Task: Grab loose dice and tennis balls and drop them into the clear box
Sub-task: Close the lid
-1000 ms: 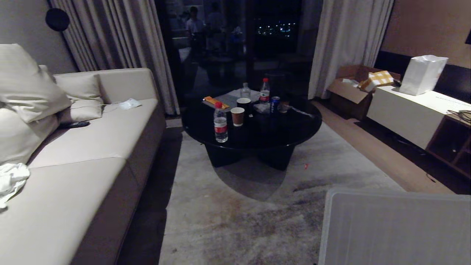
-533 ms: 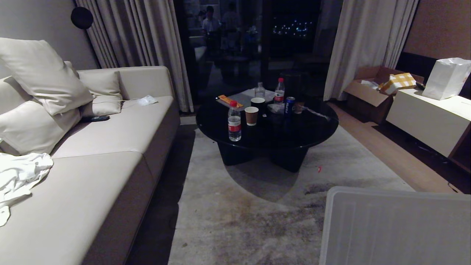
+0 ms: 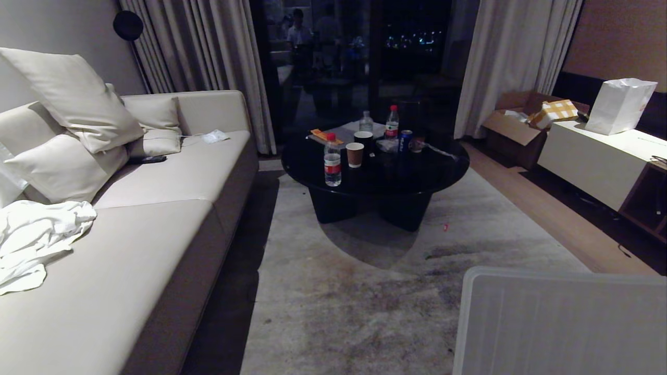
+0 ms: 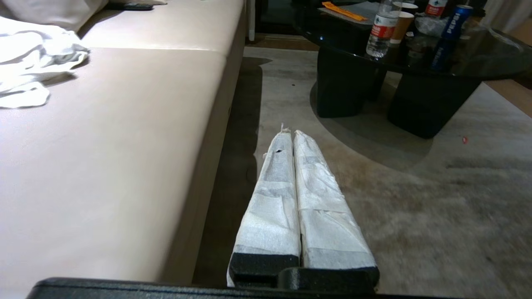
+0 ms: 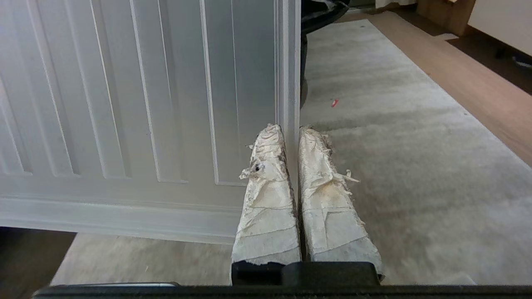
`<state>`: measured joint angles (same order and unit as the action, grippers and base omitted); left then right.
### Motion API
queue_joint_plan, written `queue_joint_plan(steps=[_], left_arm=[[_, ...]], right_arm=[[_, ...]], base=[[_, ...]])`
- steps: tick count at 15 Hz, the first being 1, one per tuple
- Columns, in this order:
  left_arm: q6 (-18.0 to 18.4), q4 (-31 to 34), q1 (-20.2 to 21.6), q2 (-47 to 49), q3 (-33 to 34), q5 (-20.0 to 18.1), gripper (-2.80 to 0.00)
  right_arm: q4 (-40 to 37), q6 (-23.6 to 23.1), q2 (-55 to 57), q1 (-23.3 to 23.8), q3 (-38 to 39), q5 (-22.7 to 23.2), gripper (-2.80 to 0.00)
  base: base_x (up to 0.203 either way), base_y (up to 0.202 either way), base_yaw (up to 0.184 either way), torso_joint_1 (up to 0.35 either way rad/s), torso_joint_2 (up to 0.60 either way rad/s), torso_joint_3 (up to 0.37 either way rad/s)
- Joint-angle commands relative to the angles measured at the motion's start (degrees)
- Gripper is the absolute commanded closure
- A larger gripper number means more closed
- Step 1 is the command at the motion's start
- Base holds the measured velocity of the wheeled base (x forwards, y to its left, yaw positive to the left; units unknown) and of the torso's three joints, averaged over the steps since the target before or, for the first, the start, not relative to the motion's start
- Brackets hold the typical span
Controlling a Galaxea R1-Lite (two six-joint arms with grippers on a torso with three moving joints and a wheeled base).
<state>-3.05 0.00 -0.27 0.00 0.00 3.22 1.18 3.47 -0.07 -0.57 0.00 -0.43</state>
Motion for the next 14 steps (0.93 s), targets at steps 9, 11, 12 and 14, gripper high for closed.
queue_joint_plan(steps=[9,11,12,14], left_arm=[[-0.2,0.0,0.0,0.1,0.1,0.1,0.0],[-0.2,0.0,0.0,0.1,0.1,0.0,0.0],[-0.2,0.0,0.0,0.1,0.1,0.1,0.0],[-0.2,0.0,0.0,0.1,0.1,0.0,0.0]], right_arm=[[0.0,0.0,0.1,0.0,0.4,-0.1,0.0],[0.0,0.0,0.1,0.0,0.4,-0.1,0.0],[0.0,0.0,0.1,0.0,0.4,-0.1,0.0],[0.0,0.0,0.1,0.0,0.4,-0.1,0.0]], base=[[-0.182,0.0,-0.002,0.002,0.0,0.002],[-0.185,0.0,0.001,0.001,0.0,0.003],[-0.185,0.0,-0.003,0.005,0.0,0.005],[-0.186,0.0,-0.001,0.005,0.01,0.001]])
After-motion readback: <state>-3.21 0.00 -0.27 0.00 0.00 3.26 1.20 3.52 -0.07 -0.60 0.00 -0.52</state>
